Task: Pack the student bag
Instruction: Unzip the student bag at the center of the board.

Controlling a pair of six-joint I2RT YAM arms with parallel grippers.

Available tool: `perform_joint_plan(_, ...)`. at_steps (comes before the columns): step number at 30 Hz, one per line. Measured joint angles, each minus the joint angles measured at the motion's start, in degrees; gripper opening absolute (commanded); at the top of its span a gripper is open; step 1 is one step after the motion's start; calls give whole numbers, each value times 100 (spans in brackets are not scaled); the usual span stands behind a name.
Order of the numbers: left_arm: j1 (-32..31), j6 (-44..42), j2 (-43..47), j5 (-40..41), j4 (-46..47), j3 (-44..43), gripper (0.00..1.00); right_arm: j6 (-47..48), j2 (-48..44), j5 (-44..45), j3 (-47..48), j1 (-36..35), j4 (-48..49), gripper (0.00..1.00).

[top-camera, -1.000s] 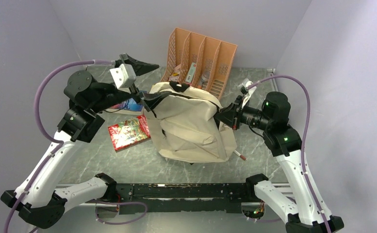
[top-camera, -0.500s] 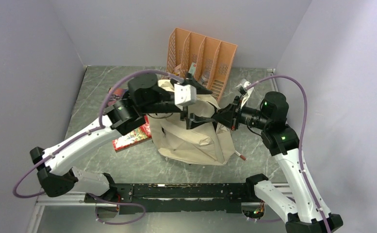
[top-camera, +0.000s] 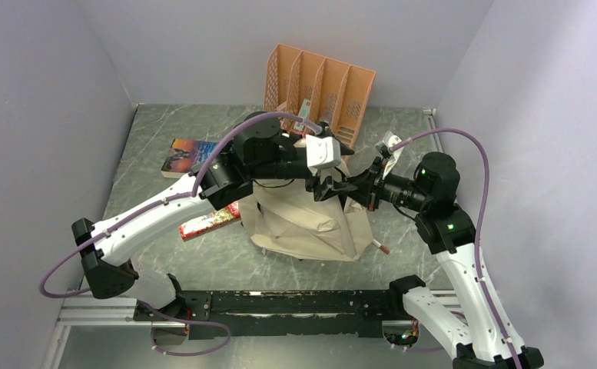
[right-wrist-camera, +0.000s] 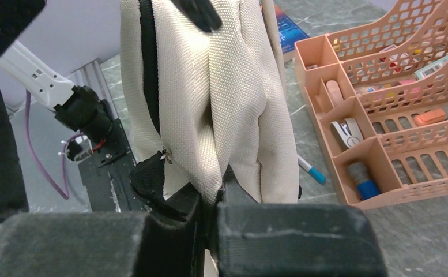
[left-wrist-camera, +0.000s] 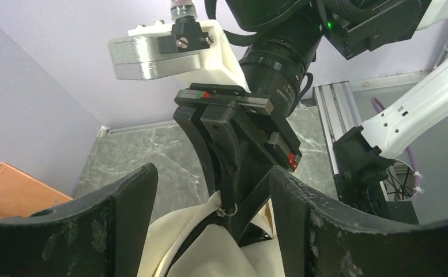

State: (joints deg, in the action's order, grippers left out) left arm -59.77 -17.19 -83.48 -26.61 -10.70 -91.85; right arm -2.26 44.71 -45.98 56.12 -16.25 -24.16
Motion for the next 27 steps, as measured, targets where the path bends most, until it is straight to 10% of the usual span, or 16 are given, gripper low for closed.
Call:
perform_joint_plan(12, -131, -122, -413, -13, -398, -249, 54, 125, 0, 57, 0, -2, 31, 0)
perform_joint_plan(27, -177, -269, -520, -59, -675, -448, 5, 238, -114, 203, -52, -7, 17, 0)
